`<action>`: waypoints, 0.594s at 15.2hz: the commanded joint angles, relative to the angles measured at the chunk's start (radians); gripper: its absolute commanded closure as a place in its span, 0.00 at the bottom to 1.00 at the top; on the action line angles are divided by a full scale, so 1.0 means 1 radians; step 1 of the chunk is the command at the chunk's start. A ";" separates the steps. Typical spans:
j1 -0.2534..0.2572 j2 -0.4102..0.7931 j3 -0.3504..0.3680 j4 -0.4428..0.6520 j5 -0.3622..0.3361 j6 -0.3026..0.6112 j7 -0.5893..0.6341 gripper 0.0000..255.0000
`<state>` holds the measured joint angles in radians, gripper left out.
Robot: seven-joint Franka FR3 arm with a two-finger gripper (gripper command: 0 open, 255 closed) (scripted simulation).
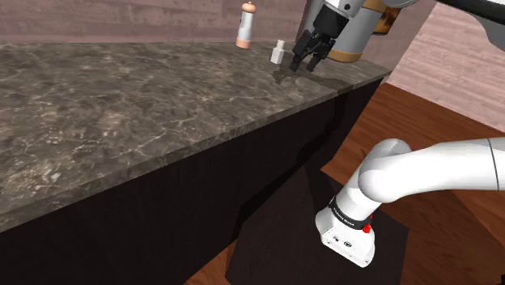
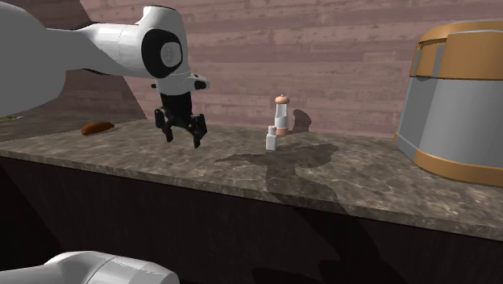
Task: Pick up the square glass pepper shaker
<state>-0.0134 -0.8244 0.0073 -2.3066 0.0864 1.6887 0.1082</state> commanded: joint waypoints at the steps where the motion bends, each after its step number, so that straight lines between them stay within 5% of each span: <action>1: 0.000 0.000 0.000 0.000 0.000 0.000 0.000 0.00; 9: -0.003 0.291 -0.152 0.249 -0.075 -0.060 -0.231 0.00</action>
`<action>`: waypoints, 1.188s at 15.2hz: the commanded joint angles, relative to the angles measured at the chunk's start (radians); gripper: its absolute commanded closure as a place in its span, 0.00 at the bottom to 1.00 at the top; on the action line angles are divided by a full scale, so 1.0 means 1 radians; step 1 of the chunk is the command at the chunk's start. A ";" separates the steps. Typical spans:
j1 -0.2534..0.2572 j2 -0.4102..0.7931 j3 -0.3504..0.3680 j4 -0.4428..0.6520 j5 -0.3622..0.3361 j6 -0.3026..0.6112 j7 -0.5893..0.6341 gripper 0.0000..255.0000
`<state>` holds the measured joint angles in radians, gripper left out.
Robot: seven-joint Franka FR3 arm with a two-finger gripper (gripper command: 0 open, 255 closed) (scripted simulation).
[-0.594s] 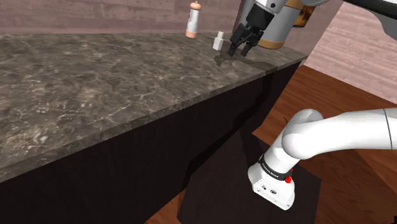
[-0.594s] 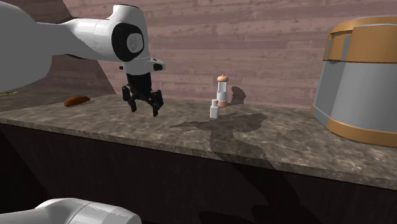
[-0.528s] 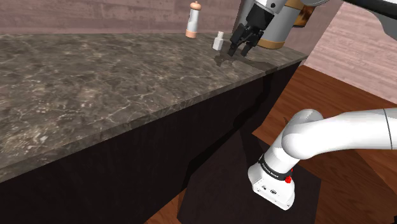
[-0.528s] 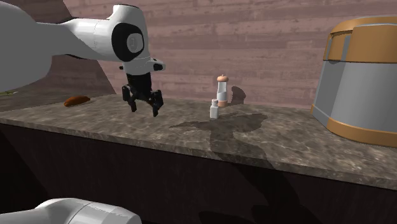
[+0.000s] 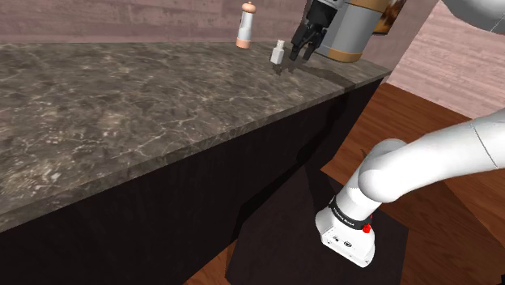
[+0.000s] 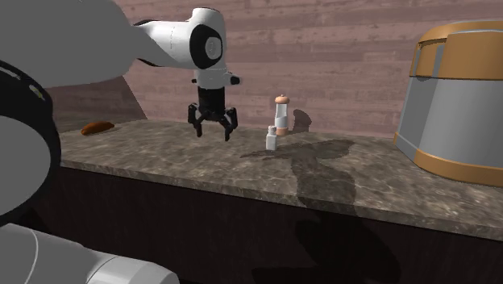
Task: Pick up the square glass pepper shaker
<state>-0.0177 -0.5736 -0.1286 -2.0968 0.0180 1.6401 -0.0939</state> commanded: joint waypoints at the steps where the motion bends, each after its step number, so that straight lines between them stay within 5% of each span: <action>1: 0.002 0.081 -0.033 0.077 -0.012 -0.021 -0.057 0.00; 11: -0.019 0.535 -0.177 0.561 0.003 -0.173 -0.352 0.00; 18: -0.121 0.937 -0.220 1.087 0.082 -0.378 -0.533 0.00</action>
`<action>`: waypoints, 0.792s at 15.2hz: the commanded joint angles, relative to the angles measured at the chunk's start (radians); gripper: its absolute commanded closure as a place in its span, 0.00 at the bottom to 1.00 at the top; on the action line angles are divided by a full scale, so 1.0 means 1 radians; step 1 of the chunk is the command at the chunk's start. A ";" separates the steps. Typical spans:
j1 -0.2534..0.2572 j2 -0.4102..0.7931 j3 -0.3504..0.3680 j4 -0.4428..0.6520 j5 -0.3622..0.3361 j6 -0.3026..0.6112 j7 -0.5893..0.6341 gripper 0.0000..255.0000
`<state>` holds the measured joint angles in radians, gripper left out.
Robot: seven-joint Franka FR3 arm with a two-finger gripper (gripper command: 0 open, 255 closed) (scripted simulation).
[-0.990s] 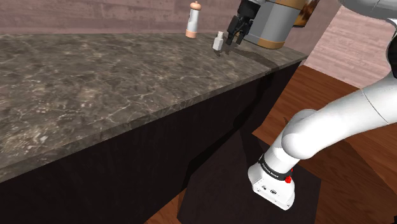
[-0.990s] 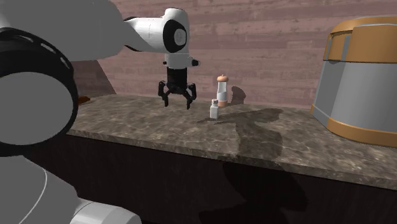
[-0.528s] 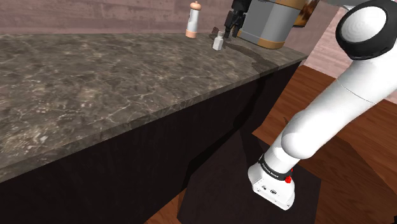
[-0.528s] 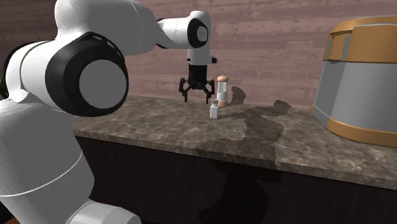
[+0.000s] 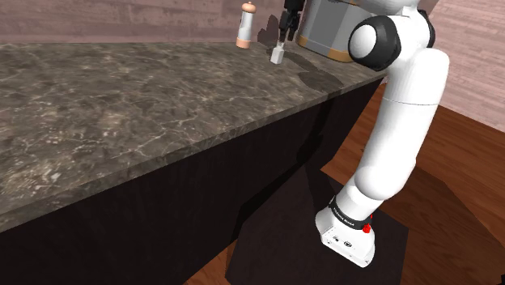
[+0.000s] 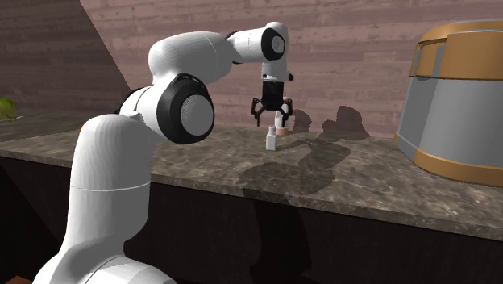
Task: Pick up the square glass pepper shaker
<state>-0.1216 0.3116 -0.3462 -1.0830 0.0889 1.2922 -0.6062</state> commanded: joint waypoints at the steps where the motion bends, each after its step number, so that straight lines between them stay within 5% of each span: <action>1: -0.013 0.039 -0.001 0.040 0.006 -0.009 -0.020 0.00; 9: 0.012 -0.020 0.001 -0.139 -0.015 0.113 -0.012 0.00; 10: 0.013 -0.022 0.002 -0.141 -0.016 0.113 -0.011 1.00; 12: 0.013 -0.023 0.002 -0.142 -0.016 0.113 -0.011 1.00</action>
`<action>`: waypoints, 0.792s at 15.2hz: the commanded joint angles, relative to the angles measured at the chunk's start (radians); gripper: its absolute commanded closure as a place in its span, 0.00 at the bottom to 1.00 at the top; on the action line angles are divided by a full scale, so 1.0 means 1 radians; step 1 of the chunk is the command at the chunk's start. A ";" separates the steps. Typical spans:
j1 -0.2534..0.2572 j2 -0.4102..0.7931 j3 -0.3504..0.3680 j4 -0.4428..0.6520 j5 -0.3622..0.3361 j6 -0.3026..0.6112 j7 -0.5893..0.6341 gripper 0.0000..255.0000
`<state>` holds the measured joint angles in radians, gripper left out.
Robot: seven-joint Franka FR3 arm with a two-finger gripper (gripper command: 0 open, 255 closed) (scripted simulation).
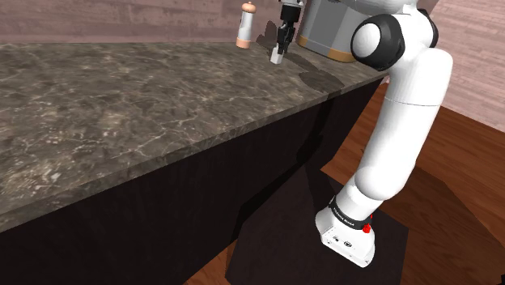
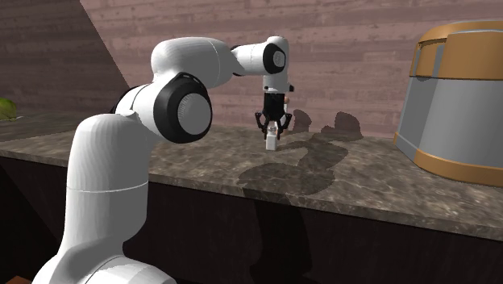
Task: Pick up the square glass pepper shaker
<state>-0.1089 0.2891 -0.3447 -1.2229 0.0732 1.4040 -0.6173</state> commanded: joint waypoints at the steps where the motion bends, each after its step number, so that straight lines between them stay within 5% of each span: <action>1: 0.000 0.000 0.000 -0.002 0.000 0.001 0.000 1.00; 7: -0.001 0.002 0.000 0.001 0.001 0.001 -0.001 1.00; 12: -0.018 0.044 -0.002 0.132 0.015 -0.090 -0.007 1.00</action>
<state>-0.1203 0.3169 -0.3460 -1.1300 0.0831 1.3383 -0.6210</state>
